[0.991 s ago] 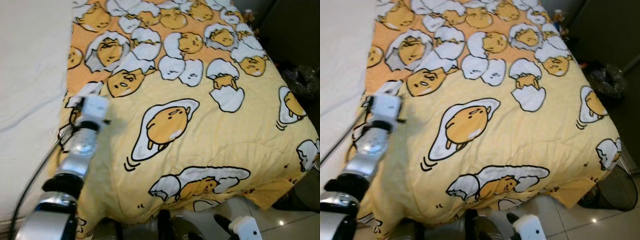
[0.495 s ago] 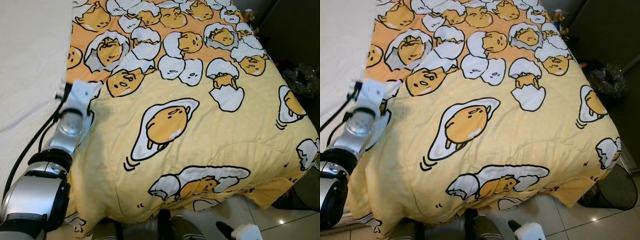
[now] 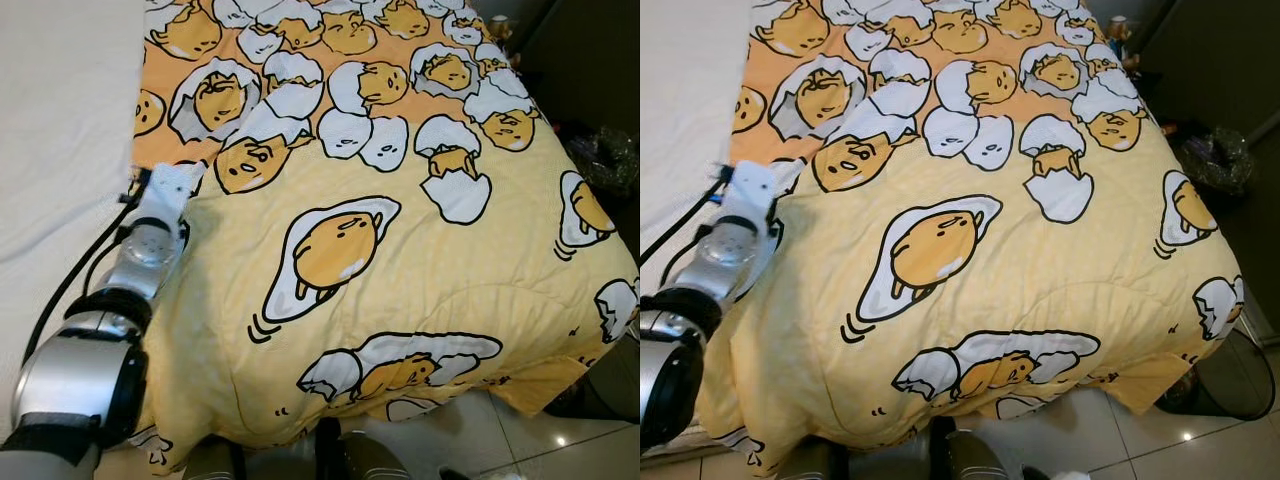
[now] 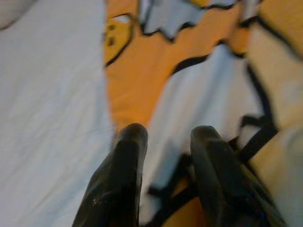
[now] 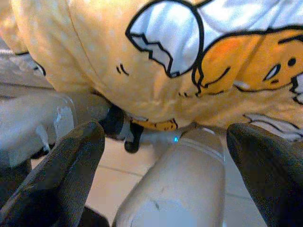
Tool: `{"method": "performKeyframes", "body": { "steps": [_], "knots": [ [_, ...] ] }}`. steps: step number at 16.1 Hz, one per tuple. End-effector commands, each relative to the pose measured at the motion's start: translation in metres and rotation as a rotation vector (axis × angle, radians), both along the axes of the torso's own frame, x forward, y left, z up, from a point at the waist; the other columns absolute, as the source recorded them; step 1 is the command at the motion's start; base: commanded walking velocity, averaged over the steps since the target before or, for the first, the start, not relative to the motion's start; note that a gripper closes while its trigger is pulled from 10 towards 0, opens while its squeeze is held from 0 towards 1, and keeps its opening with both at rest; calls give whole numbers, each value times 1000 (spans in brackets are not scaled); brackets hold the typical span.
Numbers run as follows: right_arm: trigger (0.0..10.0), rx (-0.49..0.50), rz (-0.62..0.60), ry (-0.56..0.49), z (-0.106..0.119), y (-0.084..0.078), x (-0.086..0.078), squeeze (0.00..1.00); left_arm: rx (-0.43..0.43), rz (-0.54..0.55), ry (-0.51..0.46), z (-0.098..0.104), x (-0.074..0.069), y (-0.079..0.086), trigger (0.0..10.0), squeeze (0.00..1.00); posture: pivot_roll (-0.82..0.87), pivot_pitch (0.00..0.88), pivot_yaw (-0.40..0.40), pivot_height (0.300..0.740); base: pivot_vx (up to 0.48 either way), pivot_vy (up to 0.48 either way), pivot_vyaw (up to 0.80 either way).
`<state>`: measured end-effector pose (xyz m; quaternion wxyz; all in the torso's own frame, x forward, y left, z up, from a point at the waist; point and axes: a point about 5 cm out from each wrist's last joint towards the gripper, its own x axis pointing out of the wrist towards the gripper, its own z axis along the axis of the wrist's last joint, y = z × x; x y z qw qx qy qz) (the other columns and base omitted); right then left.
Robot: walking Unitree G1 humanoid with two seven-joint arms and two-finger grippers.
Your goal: Clean up the room
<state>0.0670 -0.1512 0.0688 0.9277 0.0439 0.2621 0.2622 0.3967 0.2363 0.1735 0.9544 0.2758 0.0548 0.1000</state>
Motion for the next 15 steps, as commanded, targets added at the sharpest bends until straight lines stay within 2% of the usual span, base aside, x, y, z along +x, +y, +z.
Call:
{"method": "performKeyframes", "body": {
  "steps": [1,2,3,4,6,10,12,13,14,15],
  "knots": [
    [10000,-17,2,18,2,-4,-6,0,5,-36,61,-9,0,-8,10000,0,-247,360,-159,740,0,0,0],
    [10000,-19,1,21,2,-5,-7,0,-15,-29,95,-14,0,-11,10000,0,-251,365,-165,740,0,0,0],
    [10000,-20,2,22,3,-5,-7,0,-59,46,122,-21,-4,-4,10000,0,-255,368,-170,740,0,0,0],
    [10000,-21,4,22,3,-5,-7,0,-70,83,135,-24,-6,0,10000,0,-255,368,-170,740,0,0,0],
    [10000,-25,5,25,4,-6,-7,0,-107,205,165,-33,-15,20,10000,0,-262,369,-170,740,0,0,0],
    [10000,-29,2,35,3,-5,-9,0,-70,397,136,-26,-31,68,10000,0,-260,373,-164,740,0,0,0],
    [10000,-31,3,44,1,-5,-10,0,43,449,169,-23,-46,98,10000,0,-246,376,-159,740,0,0,0],
    [10000,-32,4,47,1,-6,-11,0,68,458,178,-24,-49,103,10000,0,-246,375,-157,740,0,0,0],
    [10000,-34,6,50,-1,-6,-10,0,116,480,193,-25,-57,114,10000,0,-240,381,-153,740,0,0,0],
    [10000,-35,7,50,-1,-7,-9,0,124,484,194,-25,-58,116,10000,0,-240,381,-153,740,0,0,0]
  ]
}}
